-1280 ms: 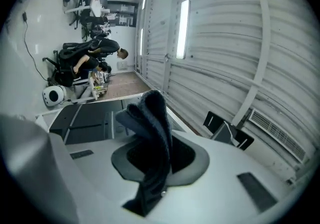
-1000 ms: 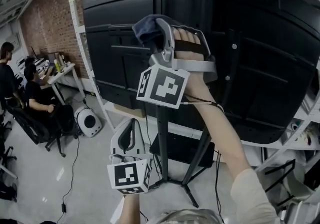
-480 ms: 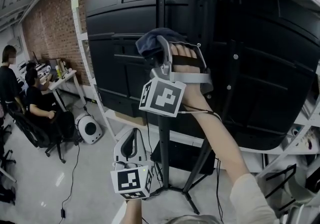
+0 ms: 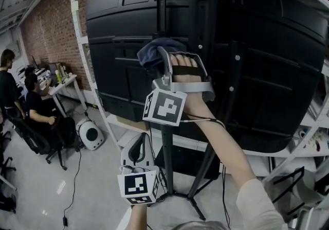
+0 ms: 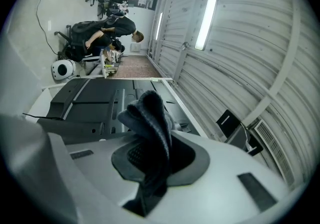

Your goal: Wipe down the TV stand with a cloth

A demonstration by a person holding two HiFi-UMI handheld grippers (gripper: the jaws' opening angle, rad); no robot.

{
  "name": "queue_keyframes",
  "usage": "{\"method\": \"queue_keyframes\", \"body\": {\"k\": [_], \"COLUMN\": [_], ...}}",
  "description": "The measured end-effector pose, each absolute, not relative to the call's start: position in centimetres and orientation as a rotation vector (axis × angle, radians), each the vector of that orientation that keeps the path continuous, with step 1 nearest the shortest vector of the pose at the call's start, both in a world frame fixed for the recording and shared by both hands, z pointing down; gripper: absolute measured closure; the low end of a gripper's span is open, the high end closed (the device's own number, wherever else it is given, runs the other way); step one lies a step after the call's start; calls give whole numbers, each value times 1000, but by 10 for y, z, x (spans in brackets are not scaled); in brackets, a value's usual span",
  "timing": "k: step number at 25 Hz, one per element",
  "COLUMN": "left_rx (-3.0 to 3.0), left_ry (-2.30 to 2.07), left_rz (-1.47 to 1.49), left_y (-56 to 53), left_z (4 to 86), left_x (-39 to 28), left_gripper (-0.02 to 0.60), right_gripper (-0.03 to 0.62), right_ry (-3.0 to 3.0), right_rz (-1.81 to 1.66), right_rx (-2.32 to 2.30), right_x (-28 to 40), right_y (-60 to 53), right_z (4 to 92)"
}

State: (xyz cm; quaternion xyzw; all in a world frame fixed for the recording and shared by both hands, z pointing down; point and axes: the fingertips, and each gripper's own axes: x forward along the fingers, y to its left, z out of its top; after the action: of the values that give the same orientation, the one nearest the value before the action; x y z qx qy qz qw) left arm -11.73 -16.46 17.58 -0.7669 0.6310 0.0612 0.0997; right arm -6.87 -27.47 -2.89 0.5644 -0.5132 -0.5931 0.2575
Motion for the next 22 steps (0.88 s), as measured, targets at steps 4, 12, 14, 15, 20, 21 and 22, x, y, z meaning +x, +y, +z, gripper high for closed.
{"method": "queue_keyframes", "body": {"k": [4, 12, 14, 15, 20, 21, 22], "left_rx": [-2272, -2278, -2274, -2271, -2253, -2256, -2258], "left_ry": [1874, 1880, 1895, 1905, 1957, 1963, 1969], "left_rz": [181, 173, 180, 181, 169, 162, 155], "left_y": [-163, -158, -156, -155, -155, -155, -154], "left_z": [178, 183, 185, 187, 196, 198, 201], "left_x": [-118, -116, -119, -122, -133, -134, -135], "left_gripper": [566, 566, 566, 566, 568, 566, 568], "right_gripper": [537, 537, 537, 537, 537, 537, 537], "right_ry": [-1409, -1420, -1426, -1428, -1433, -1434, -1434], "right_rz": [-1589, -1562, -1553, -1548, -1535, -1534, -1533], "right_rx": [1515, 1469, 1455, 1446, 1403, 1403, 1405], "right_x": [-68, -71, -71, -72, -75, -75, -75], "right_y": [-275, -274, -273, -273, -274, -274, -274], "right_z": [-21, 11, 19, 24, 45, 48, 50]}}
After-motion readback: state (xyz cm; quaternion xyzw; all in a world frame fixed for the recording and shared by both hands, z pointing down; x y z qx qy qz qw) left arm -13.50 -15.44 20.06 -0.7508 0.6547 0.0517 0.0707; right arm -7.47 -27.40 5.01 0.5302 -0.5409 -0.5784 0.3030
